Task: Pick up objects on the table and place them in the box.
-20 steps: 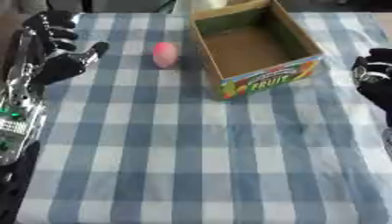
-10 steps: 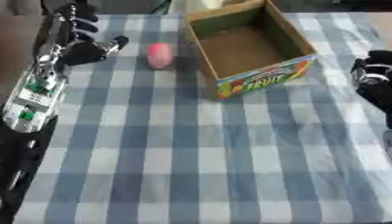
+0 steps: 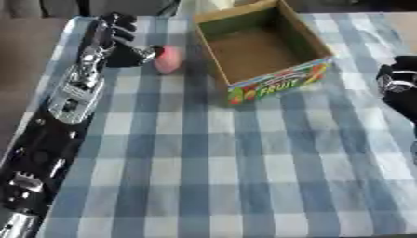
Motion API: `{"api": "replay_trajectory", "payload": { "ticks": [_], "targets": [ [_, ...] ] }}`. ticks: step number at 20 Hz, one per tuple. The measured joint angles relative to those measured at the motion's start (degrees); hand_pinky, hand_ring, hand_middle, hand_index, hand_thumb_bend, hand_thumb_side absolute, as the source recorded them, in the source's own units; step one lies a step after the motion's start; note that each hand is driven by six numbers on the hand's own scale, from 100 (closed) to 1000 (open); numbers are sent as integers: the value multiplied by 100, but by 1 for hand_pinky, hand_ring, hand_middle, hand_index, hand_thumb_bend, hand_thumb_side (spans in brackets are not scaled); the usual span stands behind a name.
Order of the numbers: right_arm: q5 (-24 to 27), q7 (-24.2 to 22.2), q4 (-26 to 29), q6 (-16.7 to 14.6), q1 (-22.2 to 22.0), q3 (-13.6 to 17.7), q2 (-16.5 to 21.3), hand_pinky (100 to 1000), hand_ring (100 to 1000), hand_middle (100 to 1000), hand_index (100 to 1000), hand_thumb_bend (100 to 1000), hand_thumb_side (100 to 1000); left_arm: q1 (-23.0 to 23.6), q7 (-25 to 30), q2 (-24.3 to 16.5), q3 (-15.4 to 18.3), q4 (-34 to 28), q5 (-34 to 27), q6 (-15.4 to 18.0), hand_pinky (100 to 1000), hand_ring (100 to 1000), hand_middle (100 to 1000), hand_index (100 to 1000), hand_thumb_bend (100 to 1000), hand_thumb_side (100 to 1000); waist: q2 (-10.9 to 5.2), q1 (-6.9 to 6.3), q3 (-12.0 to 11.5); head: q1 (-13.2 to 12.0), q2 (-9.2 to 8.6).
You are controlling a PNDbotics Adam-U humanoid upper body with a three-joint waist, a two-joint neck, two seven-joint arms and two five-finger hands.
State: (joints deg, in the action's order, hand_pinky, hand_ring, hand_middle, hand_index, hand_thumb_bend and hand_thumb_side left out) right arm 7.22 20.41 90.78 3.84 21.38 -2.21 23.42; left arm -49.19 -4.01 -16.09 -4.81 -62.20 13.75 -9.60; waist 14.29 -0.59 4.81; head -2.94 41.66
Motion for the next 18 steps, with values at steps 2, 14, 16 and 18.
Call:
{"api": "replay_trajectory", "payload": {
  "ticks": [2, 14, 16, 18],
  "targets": [
    [0, -4, -1, 0, 1, -16, 0, 607, 644, 615, 692, 195, 105, -95, 11, 80, 1, 217, 127, 4, 616, 654, 624, 742, 723, 100, 0, -8, 31, -7, 0],
    [0, -47, -2, -1, 23, -31, 0, 608, 644, 615, 692, 195, 105, -245, -199, 311, 1, 792, 998, -190, 593, 603, 572, 684, 659, 100, 0, -32, 149, -49, -21],
    [0, -48, -2, -1, 24, -31, 0, 608, 644, 615, 692, 195, 105, -265, -300, 345, 1, 792, 1115, -254, 573, 571, 539, 647, 594, 100, 0, -32, 150, -49, -23],
    [0, -49, -2, -2, 25, -31, 0, 608, 644, 615, 692, 195, 105, -271, -400, 356, 2, 792, 1192, -299, 546, 523, 492, 590, 527, 100, 0, -32, 153, -50, -23]
  ]
}}
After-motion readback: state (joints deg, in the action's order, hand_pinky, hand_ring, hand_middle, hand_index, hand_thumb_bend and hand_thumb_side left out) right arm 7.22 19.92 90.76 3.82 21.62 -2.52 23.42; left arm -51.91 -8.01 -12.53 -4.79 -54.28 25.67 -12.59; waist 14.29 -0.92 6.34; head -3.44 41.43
